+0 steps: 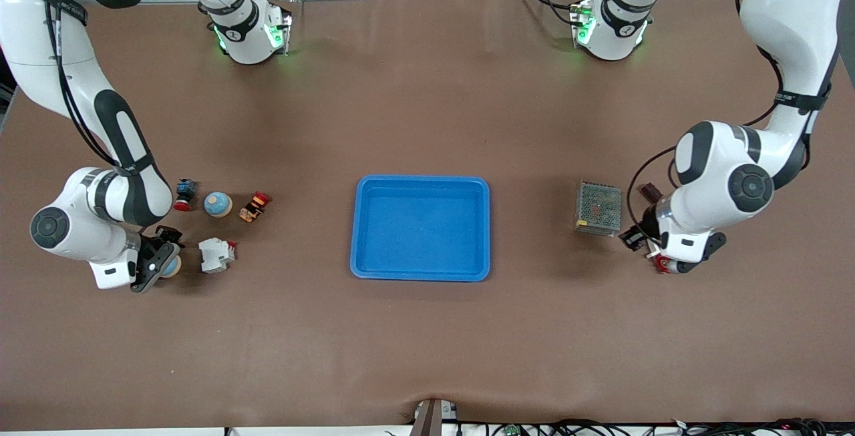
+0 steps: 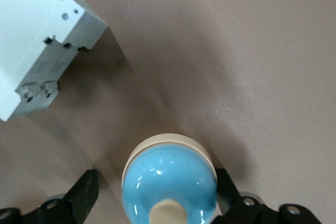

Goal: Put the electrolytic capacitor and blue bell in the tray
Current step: 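Close the right gripper on the bell while the left gripper grasps the capacitor, then carry the capacitor toward the tray while the right gripper lifts the bell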

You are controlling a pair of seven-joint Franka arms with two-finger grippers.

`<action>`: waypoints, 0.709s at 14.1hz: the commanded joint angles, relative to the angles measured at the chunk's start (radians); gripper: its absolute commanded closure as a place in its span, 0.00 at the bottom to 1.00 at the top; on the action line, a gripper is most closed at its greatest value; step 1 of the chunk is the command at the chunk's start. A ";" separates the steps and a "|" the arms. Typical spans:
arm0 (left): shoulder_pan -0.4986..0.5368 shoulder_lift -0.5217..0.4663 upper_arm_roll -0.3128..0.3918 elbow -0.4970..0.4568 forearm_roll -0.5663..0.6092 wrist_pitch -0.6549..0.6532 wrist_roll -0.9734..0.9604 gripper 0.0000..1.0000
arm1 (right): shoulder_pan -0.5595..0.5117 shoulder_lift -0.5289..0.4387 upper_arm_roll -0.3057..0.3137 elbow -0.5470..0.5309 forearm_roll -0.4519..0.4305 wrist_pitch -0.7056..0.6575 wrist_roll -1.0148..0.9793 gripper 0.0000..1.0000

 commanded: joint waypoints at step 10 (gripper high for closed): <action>-0.341 0.109 -0.027 0.203 0.013 -0.027 -0.563 1.00 | -0.019 -0.003 0.035 0.013 0.005 -0.017 -0.001 0.52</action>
